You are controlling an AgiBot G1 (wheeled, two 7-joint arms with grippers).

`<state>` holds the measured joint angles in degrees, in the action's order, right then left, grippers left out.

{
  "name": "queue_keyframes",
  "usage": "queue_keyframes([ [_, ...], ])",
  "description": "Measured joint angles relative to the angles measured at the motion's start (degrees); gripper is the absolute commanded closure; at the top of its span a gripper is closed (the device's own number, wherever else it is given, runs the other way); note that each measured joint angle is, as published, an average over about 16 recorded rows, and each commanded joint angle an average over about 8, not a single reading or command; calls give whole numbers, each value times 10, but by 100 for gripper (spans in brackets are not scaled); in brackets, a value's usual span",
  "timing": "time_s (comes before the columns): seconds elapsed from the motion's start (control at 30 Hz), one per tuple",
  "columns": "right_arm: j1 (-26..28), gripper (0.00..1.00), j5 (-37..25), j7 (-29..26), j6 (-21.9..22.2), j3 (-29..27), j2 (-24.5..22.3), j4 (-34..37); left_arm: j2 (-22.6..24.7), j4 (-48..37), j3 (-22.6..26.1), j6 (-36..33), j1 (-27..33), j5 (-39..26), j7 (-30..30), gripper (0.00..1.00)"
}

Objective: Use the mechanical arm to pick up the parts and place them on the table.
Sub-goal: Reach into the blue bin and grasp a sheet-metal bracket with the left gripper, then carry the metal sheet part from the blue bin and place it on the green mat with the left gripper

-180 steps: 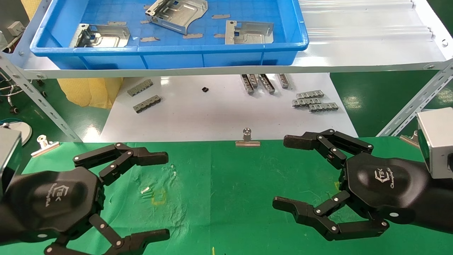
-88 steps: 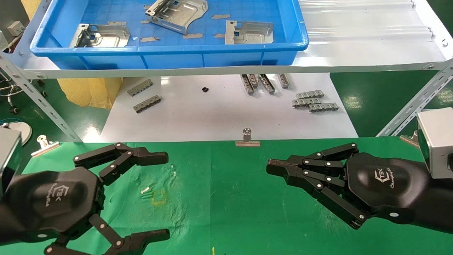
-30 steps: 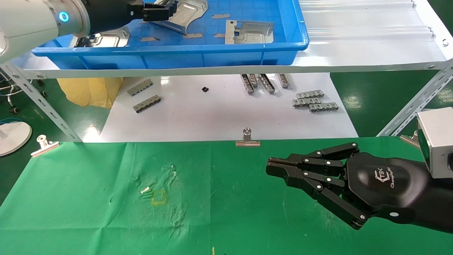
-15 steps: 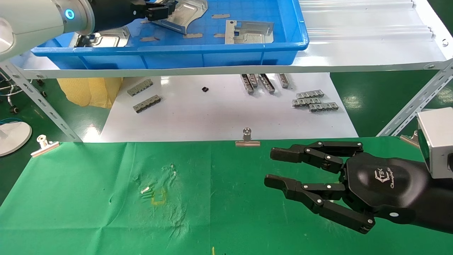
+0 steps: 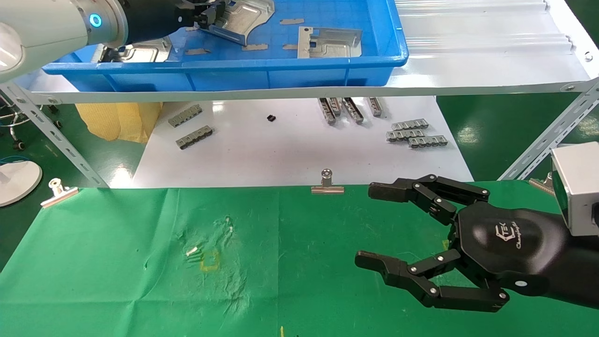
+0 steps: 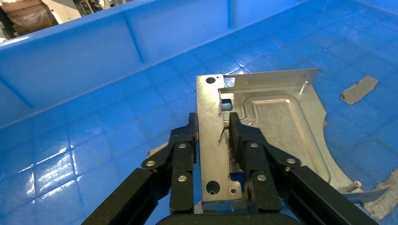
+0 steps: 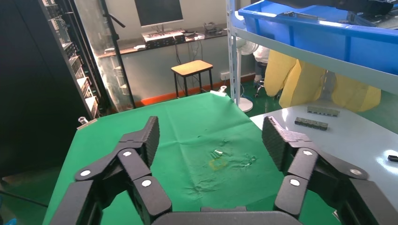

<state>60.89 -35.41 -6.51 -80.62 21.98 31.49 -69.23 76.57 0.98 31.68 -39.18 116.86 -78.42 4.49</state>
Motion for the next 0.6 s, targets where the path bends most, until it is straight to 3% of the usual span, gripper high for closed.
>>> queue_keyframes([
  [0.33, 0, 0, 0, 0, 0, 0, 0, 0, -8, 21, -10, -28, 5, 16, -19, 100],
  [0.6, 0, 0, 0, 0, 0, 0, 0, 0, -43, 46, -25, -160, 12, 42, -67, 100],
])
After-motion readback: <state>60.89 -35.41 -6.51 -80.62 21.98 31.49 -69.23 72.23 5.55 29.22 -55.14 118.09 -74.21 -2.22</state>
